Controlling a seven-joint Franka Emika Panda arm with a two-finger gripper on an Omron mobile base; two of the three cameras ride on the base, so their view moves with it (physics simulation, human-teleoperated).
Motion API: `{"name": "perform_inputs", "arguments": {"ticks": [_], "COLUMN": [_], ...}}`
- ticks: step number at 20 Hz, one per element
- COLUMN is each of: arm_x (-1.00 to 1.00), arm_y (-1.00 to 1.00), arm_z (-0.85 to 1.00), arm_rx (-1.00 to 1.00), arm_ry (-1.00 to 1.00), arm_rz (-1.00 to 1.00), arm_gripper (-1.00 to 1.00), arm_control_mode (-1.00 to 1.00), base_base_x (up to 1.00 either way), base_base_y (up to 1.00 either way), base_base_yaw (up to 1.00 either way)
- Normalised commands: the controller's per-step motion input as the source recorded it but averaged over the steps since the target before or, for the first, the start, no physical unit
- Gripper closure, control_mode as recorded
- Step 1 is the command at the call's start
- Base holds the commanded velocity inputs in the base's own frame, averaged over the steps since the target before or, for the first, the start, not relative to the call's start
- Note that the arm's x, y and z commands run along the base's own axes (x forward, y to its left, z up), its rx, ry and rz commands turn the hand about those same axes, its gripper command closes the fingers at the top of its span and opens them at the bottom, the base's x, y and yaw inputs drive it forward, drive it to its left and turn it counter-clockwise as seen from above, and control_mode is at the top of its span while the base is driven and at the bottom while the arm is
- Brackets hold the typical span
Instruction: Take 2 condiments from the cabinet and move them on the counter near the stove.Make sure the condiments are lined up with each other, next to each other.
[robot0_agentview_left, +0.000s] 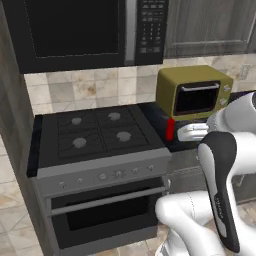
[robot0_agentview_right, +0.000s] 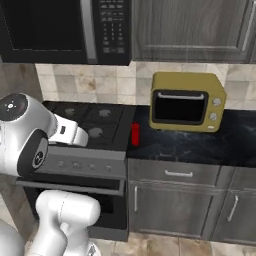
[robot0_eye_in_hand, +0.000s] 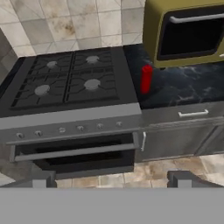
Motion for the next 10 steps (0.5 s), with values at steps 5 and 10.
{"name": "perform_inputs", "arguments": {"ticks": [5,10], "arm_x": [0.00,0.00], "arm_y": [0.00,0.00], "arm_z": [0.00,0.00], "arm_rx": [0.00,0.00], "arm_ry": [0.00,0.00], "arm_rz": [0.00,0.00], "arm_gripper": [-1.00,-1.00], "arm_control_mode": [1.00,1.00], "base_base_x": [-0.68,-0.05], "base_base_y": [-0.29,-0.40], "base_base_yaw": [-0.45,-0.66]}}
